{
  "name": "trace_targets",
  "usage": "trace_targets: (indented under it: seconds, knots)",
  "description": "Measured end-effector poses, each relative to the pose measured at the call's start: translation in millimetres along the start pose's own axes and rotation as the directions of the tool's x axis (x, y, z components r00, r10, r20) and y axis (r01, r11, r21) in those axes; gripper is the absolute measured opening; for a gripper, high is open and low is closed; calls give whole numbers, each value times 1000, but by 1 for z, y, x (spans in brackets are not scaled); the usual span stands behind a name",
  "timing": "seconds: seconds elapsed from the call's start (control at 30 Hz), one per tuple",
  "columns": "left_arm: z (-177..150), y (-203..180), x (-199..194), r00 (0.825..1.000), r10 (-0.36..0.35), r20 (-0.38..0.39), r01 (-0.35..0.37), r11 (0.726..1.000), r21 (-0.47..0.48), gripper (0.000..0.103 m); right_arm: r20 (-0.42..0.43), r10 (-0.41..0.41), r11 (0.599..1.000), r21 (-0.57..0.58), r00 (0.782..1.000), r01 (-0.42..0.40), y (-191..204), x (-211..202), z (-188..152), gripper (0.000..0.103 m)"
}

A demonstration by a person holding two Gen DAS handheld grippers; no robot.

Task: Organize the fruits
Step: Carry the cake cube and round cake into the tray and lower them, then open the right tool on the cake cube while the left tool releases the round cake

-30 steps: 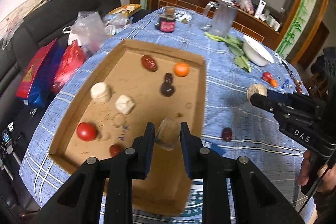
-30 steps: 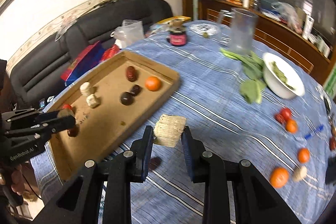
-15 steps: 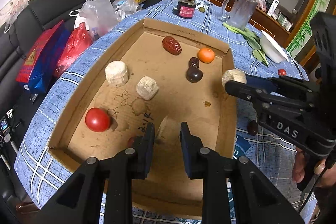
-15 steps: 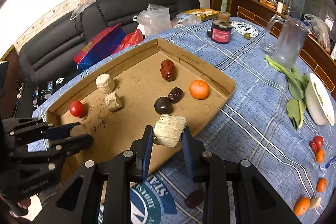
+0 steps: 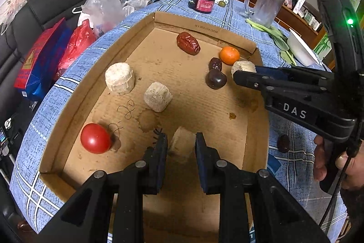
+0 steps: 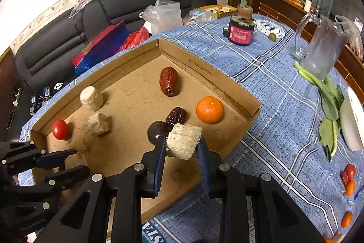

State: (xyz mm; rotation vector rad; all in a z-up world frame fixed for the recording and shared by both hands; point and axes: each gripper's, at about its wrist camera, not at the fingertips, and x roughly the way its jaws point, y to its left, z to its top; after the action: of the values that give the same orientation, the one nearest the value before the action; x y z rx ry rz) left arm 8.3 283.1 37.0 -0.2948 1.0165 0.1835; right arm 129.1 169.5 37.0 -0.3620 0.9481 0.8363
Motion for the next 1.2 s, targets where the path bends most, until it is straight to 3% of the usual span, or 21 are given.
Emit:
trace_targets:
  seconds: [0.7,0.83,1.2]
  knots:
    - [2,-1,14,1000,24,-17,-24,1000,0,25,-21,5,1000,-16,1000,-5,-4,15,2,30]
    - [1,-1,12,999,32,-15,-32,1000,0,35,-22,-3,1000,-17,1000,3,-3,12,1,30]
    - [-3,-3,2,1000,31,0,-31,1000,2,46,-10,-12,1000,5,1000,12,-3,-2,-3,30]
